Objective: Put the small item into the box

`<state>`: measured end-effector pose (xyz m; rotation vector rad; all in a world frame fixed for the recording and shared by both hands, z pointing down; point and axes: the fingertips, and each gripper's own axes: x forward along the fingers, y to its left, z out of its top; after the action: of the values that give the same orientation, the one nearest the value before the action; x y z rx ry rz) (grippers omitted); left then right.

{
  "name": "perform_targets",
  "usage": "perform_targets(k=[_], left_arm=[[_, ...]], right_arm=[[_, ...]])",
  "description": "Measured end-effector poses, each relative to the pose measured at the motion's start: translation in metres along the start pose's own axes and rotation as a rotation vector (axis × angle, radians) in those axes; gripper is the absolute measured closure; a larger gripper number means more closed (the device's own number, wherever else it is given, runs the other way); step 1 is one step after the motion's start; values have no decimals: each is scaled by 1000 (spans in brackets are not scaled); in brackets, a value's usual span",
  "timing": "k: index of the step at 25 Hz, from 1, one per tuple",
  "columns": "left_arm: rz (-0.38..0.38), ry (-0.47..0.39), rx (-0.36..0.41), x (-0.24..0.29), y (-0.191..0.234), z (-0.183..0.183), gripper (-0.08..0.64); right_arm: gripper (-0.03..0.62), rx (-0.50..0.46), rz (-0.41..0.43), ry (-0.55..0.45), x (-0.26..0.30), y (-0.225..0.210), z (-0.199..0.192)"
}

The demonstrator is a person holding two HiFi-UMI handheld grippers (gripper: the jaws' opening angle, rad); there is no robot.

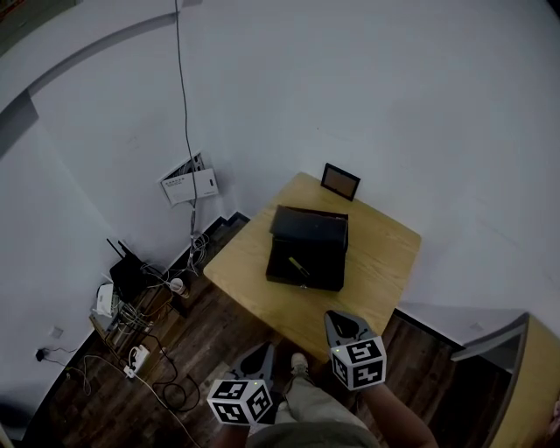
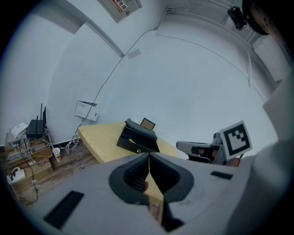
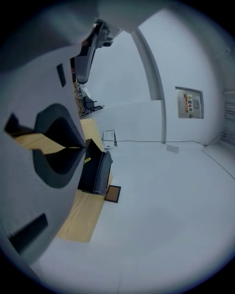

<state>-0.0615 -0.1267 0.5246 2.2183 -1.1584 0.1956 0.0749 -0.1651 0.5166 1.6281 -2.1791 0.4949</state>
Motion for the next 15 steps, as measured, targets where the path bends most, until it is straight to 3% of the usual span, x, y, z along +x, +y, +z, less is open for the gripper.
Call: perform_targets(k=[15], left_arm=[[-41,-6,21,-36,-20,-19,556]], right_arm=[[591,68,19,-123,-76,36,-4]])
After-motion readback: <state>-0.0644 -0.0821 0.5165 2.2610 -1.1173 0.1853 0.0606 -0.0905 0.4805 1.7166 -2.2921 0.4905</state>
